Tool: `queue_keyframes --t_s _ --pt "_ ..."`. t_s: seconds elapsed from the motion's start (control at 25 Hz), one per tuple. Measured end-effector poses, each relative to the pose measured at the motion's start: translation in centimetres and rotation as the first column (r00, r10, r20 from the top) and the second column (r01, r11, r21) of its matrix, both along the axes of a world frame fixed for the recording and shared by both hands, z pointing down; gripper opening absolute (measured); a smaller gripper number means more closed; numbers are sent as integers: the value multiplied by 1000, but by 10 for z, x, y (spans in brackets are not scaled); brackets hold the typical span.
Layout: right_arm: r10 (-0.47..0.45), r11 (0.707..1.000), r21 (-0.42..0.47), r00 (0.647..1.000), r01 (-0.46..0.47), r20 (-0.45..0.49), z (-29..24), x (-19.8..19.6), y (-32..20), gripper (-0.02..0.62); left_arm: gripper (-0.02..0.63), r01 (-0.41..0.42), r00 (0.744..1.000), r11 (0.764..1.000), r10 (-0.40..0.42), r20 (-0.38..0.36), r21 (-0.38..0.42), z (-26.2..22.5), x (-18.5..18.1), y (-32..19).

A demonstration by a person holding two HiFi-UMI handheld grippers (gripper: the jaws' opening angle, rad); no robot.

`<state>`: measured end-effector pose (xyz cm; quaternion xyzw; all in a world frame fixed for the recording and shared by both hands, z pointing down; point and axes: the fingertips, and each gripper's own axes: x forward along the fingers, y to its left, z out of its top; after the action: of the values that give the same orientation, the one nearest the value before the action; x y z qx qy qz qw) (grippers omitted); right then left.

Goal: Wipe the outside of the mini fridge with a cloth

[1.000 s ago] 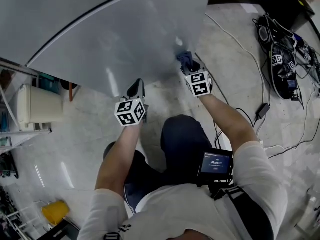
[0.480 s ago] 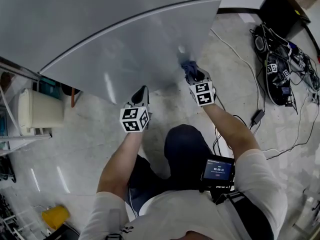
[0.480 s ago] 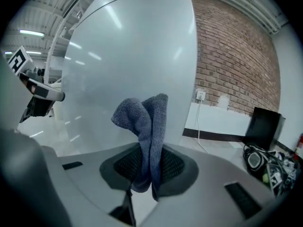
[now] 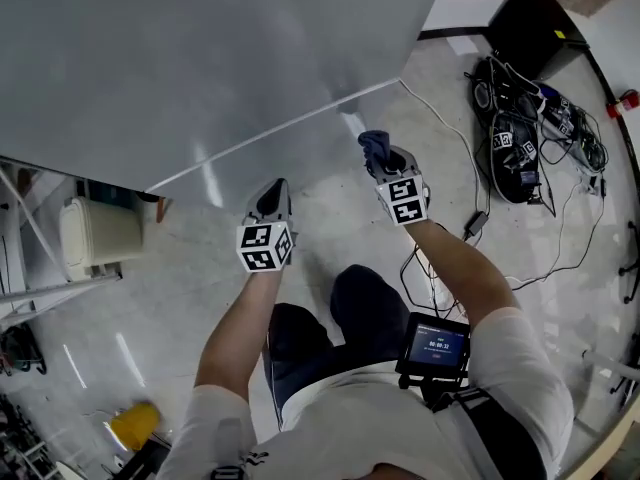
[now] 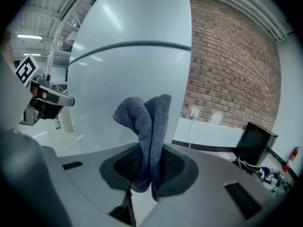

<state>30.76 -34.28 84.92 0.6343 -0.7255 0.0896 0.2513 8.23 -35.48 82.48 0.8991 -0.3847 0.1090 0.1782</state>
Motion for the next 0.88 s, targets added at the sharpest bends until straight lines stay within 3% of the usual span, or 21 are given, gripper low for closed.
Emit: queue_keyframes --t_s 0.44,0.64,0.88 --pt "-11 997 80 999 8 30 -247 -11 13 83 0 -24 999 999 25 -22 43 -227 6 8" --pt "-5 992 124 999 1 34 -348 -19 22 83 0 -20 999 996 23 -35 87 -324 -7 13" --pt "-32 970 244 997 14 68 -462 -45 41 83 0 18 996 989 -6 -85 147 -419 -37 25"
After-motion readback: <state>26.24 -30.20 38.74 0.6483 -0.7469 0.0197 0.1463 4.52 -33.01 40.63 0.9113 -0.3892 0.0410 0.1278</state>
